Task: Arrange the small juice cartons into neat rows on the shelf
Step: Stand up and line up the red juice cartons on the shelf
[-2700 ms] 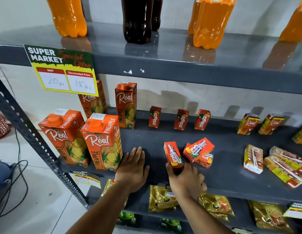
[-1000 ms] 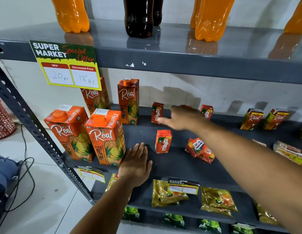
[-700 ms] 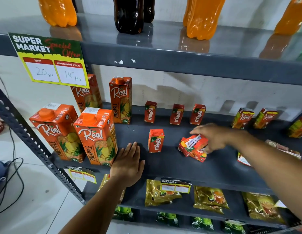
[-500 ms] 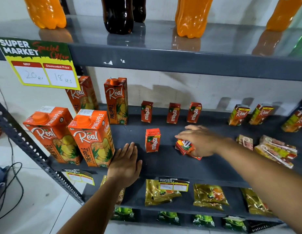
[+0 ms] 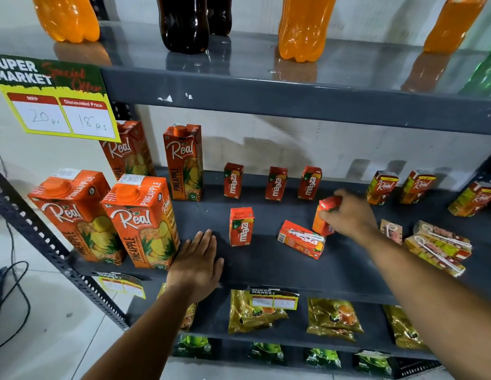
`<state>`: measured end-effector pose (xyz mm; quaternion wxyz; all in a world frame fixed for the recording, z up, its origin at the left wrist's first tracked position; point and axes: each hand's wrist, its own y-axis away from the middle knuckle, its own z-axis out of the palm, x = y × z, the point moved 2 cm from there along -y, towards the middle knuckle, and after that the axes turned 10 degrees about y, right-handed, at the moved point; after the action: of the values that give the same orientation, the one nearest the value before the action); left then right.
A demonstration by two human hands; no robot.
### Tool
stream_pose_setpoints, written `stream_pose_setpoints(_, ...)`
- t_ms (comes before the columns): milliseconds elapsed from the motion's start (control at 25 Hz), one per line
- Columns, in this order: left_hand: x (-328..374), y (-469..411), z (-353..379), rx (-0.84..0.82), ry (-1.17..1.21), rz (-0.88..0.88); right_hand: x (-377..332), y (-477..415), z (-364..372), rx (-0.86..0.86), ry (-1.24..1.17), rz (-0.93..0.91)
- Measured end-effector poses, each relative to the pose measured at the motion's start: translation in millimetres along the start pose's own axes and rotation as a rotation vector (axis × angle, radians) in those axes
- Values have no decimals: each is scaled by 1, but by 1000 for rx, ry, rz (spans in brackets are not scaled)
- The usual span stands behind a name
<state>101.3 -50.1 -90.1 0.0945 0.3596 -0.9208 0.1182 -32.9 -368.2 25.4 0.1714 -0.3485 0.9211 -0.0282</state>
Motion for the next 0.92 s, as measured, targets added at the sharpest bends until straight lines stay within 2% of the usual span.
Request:
stream_pose_setpoints(160, 0, 0, 0, 4, -22, -5, 10, 6, 7, -45, -53, 114)
stream_pose_setpoints(360, -2, -1, 2, -3, -45, -6, 2, -11, -12, -110, 158, 97)
stream_pose_setpoints(400, -1, 0, 1, 1, -42, -1, -2, -16, -18, -174, 215, 56)
stream_pose_setpoints(520, 1, 2, -1, 20, -40, 12, -14, -28, -34, -413, 387, -215)
stream_pose_setpoints(600, 1, 1, -2, 19, -36, 9, -19, -30, -42, -474, 534, -474)
stream_pose_setpoints(680, 0, 1, -1, 14, -28, 4, -21, -28, -46, -456, 693, -711)
stream_pose_setpoints(800, 0, 1, -1, 4, -22, 3, -22, -28, -51, -439, 833, -858)
stream_pose_setpoints(920, -1, 2, 0, -7, -32, 3, -18, -26, -47, -280, 1030, -1087)
